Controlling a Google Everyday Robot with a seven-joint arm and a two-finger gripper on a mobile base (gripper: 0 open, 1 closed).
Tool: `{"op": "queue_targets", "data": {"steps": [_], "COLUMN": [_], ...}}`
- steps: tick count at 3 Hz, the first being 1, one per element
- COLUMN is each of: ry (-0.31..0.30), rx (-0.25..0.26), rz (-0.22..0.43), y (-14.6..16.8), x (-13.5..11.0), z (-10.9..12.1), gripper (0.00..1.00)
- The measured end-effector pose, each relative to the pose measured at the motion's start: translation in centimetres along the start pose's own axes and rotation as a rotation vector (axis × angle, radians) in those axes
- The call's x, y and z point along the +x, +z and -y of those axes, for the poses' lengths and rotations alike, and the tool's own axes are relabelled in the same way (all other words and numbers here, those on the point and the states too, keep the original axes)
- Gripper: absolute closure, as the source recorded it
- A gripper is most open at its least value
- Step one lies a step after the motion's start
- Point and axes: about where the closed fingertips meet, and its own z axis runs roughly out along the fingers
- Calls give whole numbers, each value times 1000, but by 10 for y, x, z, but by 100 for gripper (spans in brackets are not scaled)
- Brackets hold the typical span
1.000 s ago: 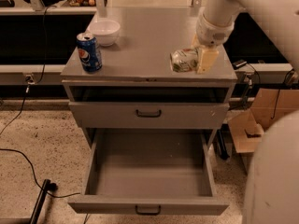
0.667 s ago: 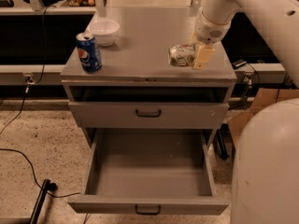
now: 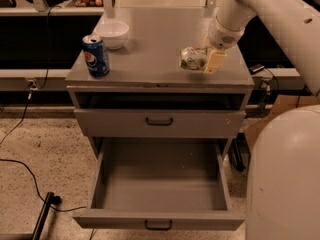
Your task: Pick 7up can from middle drawer and place on counter
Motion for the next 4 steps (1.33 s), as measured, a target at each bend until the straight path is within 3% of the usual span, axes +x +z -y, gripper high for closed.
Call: {"op": "queue_targets", "data": {"steps": [2,3,4], "ry": [-2,-3,-3], "rx": [-7,-9,-9], "rz": [1,2,2], "y": [7,10,10], "x": [-1,-2,-2], "z": [0,0,0], "gripper": [11,0,0]}}
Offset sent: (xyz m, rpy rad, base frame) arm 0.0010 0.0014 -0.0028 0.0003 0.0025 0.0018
